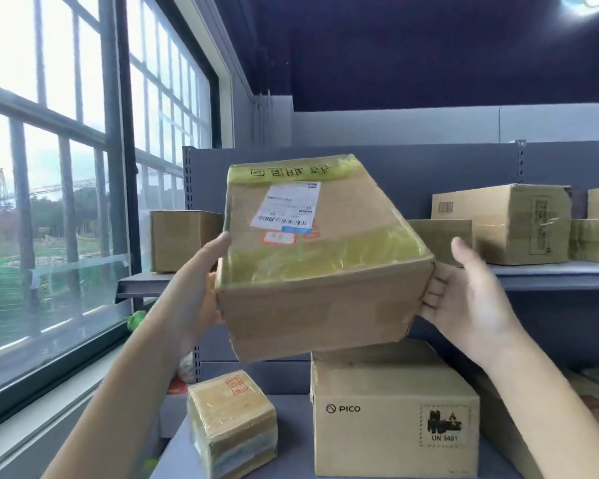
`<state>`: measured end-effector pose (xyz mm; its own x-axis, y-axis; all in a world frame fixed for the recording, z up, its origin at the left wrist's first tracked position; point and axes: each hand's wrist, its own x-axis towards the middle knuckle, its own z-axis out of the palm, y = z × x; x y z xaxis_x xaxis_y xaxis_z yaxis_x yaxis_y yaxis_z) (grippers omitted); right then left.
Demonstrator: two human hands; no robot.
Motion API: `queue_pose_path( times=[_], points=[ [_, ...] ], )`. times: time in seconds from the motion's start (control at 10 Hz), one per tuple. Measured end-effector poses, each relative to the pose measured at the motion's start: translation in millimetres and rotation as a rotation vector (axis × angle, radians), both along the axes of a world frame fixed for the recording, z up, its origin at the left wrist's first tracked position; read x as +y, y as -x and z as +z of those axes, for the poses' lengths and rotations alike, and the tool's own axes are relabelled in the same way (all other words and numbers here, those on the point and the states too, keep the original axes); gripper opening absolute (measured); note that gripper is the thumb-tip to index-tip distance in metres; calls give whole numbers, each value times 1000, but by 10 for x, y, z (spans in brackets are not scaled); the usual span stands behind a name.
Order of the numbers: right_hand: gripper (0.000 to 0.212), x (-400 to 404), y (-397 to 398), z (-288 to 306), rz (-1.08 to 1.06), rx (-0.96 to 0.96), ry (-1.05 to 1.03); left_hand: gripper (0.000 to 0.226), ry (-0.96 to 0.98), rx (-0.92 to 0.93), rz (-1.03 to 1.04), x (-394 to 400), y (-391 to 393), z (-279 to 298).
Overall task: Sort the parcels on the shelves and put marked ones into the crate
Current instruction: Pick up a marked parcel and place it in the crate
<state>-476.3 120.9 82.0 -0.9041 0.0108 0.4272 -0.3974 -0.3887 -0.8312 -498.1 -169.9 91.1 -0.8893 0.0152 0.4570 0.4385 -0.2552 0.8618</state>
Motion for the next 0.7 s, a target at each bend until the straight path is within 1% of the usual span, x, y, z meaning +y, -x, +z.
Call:
queue_pose_path(
  times=[0.1, 0.2, 0.3, 0.4, 0.5, 0.7],
  points=[
    [61, -8, -36, -119, 65, -80, -157, 13, 37, 8, 43, 44, -5, -117],
    [41, -227, -63, -301, -95, -100, -345, 13, -3, 36, 48, 143, -56, -333],
    [18, -359, -47, -442, -235, -43, -345, 14, 4, 148, 94, 162, -115, -445],
    [12, -396, -56, -484, -281, -14, -312, 17, 24, 212, 122, 121, -152, -451],
    [7, -445, -50, -504, -348, 37, -314, 19, 55, 235, 146, 101, -186, -451],
    [6, -472, -53, -579, -441, 73, -337, 19, 34, 295, 162, 119, -266, -489]
  ],
)
